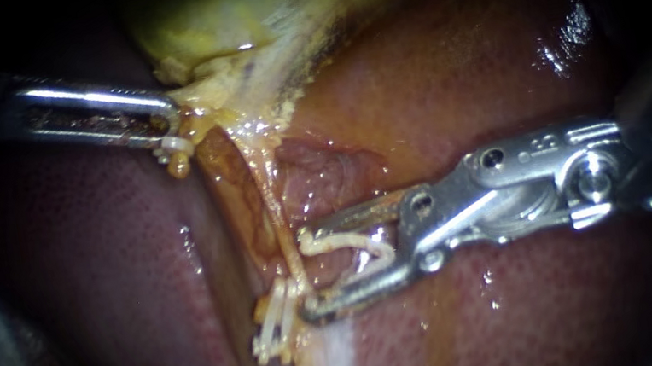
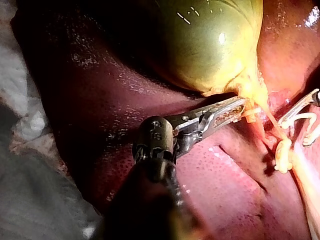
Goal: Clipping first clip right tube
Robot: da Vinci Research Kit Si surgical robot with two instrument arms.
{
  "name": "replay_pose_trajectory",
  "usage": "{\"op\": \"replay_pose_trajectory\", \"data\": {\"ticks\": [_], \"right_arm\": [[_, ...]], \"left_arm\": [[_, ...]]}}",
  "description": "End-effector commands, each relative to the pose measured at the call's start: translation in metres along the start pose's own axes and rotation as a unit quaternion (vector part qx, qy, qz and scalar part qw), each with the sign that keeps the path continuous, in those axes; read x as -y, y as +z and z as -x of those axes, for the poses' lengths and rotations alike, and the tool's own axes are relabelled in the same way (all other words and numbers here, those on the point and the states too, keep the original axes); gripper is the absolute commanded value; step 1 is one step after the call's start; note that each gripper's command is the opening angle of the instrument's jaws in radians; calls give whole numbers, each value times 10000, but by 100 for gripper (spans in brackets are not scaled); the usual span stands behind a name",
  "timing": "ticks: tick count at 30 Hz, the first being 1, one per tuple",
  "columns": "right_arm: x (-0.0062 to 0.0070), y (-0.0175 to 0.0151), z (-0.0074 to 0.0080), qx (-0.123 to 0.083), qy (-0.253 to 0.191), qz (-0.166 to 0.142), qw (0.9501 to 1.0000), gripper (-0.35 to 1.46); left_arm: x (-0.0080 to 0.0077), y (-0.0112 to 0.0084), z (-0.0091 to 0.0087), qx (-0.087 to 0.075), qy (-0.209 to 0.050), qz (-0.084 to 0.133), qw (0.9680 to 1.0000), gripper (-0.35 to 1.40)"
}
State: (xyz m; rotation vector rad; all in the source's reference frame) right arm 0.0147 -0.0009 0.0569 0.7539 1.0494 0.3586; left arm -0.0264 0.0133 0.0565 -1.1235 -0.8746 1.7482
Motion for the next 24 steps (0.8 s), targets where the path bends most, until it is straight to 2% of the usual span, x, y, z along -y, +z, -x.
{"op": "replay_pose_trajectory", "data": {"ticks": [1, 9, 15, 17, 24], "right_arm": [[-2, 1, 1, 4, -9, 1, 10000, 44], [-13, 21, 2, -15, 101, 62, 9999, 45], [-12, 36, 1, -61, 233, -10, 9997, 45], [-11, 42, 0, -270, 285, -106, 9992, 45], [-9, 56, -8, -450, 407, -191, 9980, 45]], "left_arm": [[0, 0, 0, -1, 1, -1, 10000, -35], [0, 0, 1, -2, 2, -3, 10000, -35], [0, 1, 0, -2, 2, -4, 10000, -35], [0, 1, 1, -3, 2, -4, 10000, -35], [0, 1, 0, -4, 2, -6, 10000, -35]]}}
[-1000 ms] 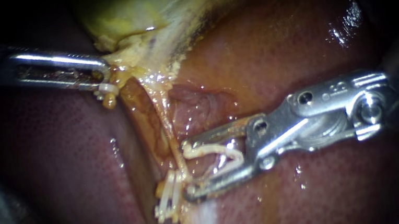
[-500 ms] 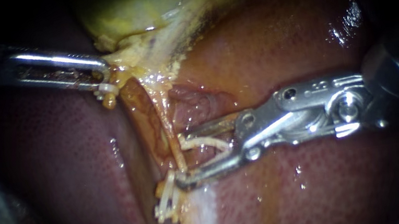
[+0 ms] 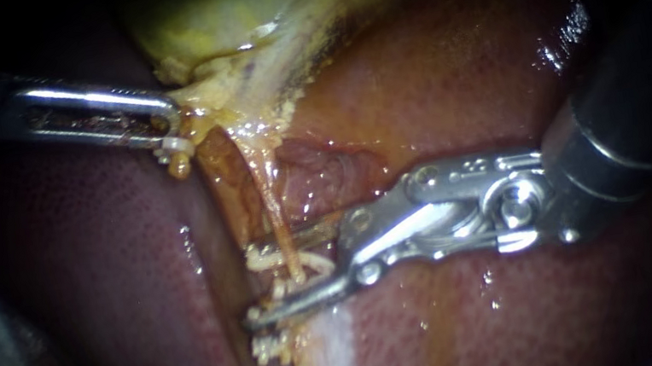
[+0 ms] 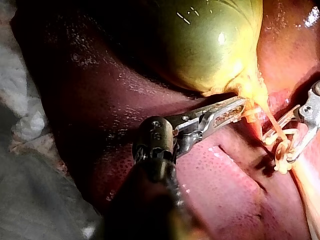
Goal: Clipping first clip right tube
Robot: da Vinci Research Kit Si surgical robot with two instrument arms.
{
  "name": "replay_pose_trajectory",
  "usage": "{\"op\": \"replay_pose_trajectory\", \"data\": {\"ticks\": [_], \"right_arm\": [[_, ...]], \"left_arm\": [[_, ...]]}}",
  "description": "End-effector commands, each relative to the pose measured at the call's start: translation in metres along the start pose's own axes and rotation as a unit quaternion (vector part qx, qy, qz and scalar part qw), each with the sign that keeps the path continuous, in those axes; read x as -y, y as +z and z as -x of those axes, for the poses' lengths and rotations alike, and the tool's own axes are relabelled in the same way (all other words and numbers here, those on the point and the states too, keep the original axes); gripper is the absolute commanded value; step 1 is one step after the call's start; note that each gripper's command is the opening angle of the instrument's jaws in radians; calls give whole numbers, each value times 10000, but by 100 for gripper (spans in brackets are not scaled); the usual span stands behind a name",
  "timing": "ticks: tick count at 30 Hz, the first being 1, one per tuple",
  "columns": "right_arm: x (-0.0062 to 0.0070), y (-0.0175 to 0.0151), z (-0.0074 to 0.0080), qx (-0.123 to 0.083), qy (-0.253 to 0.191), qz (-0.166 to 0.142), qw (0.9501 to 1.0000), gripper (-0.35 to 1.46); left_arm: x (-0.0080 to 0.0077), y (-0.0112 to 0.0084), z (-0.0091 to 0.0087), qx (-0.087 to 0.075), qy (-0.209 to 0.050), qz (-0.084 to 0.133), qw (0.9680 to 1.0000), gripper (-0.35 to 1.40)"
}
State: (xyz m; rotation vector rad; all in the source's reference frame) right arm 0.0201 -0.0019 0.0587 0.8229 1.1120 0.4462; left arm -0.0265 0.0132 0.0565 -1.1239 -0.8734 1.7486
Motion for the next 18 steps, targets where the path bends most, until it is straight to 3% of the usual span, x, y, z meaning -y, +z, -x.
{"op": "replay_pose_trajectory", "data": {"ticks": [1, 6, 18], "right_arm": [[0, 2, -1, -39, 27, -13, 10000, 45], [3, 7, -4, -178, 118, -94, 9997, 46], [33, 4, -30, -395, 292, -290, 9984, 47]], "left_arm": [[0, 0, 0, -1, -2, -3, 10000, -35], [0, 0, 0, -1, -2, -3, 10000, -35], [0, 0, 0, 0, -2, -2, 10000, -35]]}}
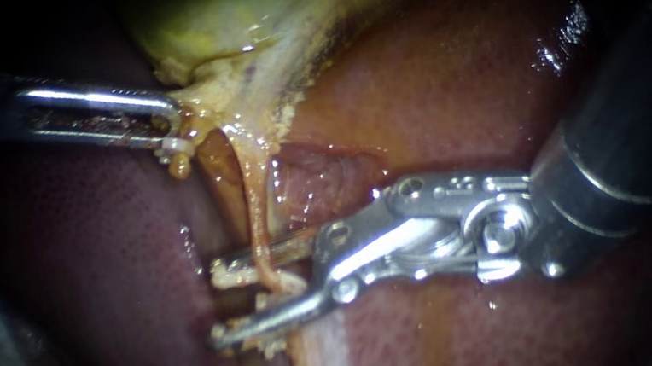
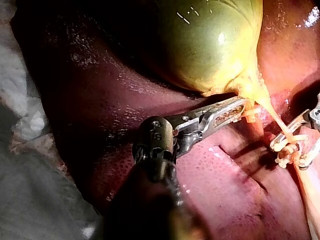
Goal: Clipping first clip right tube
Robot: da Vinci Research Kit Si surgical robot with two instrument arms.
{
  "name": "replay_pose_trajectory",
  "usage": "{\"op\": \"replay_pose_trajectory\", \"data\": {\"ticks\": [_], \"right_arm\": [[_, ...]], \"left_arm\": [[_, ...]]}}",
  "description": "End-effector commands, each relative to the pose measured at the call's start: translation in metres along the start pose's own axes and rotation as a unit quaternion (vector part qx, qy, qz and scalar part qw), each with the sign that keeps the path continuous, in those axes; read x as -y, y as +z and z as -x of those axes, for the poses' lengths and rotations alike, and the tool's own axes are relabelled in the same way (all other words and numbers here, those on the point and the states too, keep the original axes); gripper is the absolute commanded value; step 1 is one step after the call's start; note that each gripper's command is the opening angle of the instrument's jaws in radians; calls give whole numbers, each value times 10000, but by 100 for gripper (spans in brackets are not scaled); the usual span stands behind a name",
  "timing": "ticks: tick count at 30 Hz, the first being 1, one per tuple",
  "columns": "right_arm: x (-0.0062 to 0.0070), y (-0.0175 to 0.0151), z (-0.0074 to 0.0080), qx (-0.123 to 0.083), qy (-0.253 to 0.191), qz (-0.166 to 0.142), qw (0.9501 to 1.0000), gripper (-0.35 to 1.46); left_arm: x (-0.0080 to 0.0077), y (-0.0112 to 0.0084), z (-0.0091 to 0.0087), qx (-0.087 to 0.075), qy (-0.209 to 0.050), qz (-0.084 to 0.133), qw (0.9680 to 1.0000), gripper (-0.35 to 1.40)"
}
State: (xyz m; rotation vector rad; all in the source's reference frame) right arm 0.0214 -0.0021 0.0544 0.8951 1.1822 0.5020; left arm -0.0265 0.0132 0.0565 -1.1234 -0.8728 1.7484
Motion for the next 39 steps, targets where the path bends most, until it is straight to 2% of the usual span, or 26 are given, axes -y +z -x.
{"op": "replay_pose_trajectory", "data": {"ticks": [1, 11, 21, 24, 39], "right_arm": [[1, 0, -1, 8, 5, -8, 10000, 47], [3, -4, -1, 19, 392, -14, 9992, 39], [6, -11, 2, 40, 947, -20, 9955, -7], [7, -13, 3, 49, 1151, -23, 9933, -34], [7, -17, 12, 74, 1154, -40, 9933, -35]], "left_arm": [[0, 0, 0, 0, 0, 2, 10000, -35], [0, -1, 0, 1, 1, 3, 10000, -35], [0, 0, 0, 1, 1, 2, 10000, -35], [0, 0, 0, 0, 1, 1, 10000, -35], [0, 1, 0, -1, 1, 0, 10000, -35]]}}
